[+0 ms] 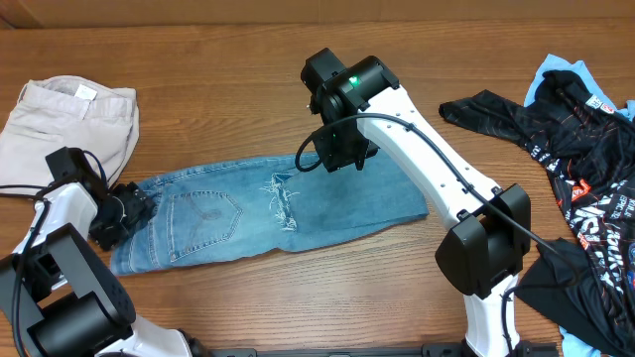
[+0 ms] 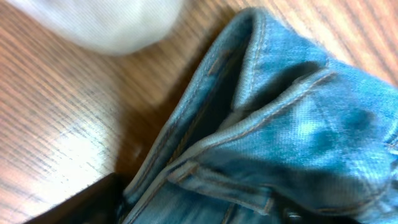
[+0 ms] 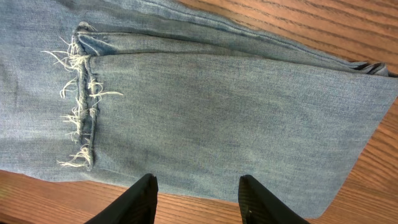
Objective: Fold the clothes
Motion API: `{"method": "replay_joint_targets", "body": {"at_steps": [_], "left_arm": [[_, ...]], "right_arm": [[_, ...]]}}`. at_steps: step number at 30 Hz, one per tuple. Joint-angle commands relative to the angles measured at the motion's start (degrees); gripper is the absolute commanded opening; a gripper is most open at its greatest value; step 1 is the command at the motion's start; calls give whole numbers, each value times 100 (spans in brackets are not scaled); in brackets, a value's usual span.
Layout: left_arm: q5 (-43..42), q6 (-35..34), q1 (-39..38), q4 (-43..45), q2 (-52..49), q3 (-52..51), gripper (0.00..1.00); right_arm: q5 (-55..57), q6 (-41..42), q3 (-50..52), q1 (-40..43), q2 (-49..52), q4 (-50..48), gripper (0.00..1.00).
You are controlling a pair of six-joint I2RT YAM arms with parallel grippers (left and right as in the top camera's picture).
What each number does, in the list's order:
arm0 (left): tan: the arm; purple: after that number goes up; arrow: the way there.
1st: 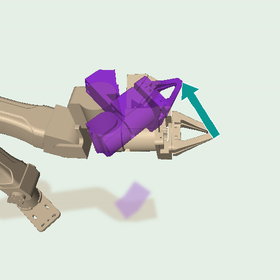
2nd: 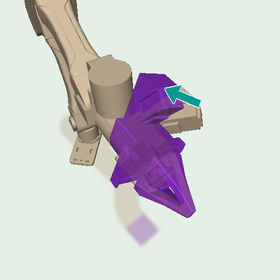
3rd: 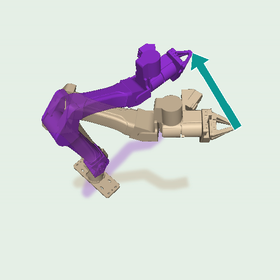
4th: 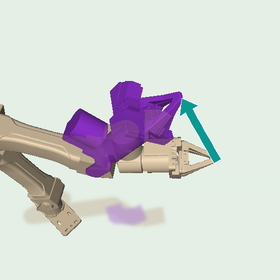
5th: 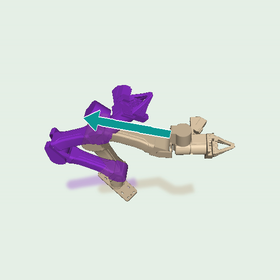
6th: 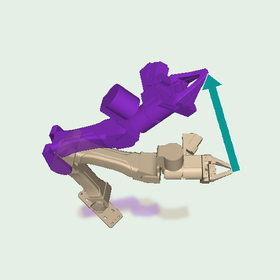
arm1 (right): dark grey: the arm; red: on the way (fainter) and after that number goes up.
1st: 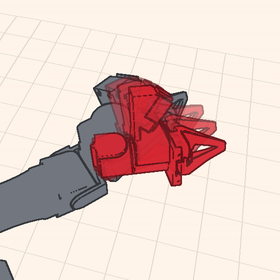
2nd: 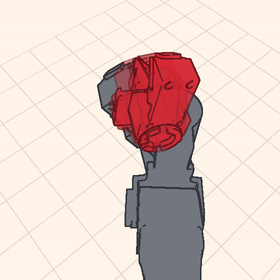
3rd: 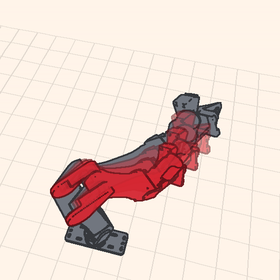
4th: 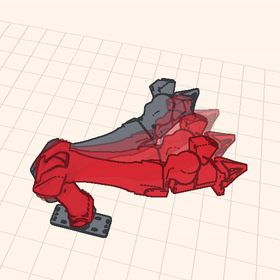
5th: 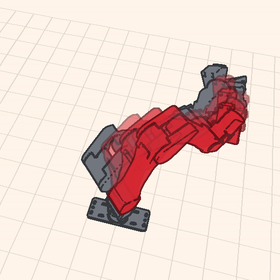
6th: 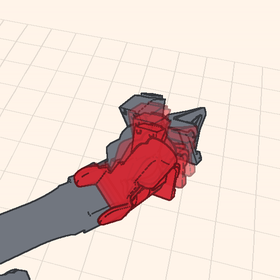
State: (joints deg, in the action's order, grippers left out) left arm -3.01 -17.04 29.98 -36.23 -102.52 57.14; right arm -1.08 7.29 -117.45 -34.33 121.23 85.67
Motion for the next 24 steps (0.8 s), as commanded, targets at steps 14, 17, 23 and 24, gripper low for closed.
{"method": "replay_joint_targets", "body": {"at_steps": [14,17,23,24], "left_arm": [[-603,358,-68,-684,-562,358,4],[-717,428,-63,-1224,-404,962,4],[-195,590,-31,-2310,-118,2522,4],[-61,595,-7,-2500,-111,2841,4]], "right_arm": [[282,221,-146,26,-155,-24,46],[511,350,-146,186,-155,-24,46],[509,498,-146,837,-166,-26,46],[511,494,-146,955,-166,-24,46]]}}
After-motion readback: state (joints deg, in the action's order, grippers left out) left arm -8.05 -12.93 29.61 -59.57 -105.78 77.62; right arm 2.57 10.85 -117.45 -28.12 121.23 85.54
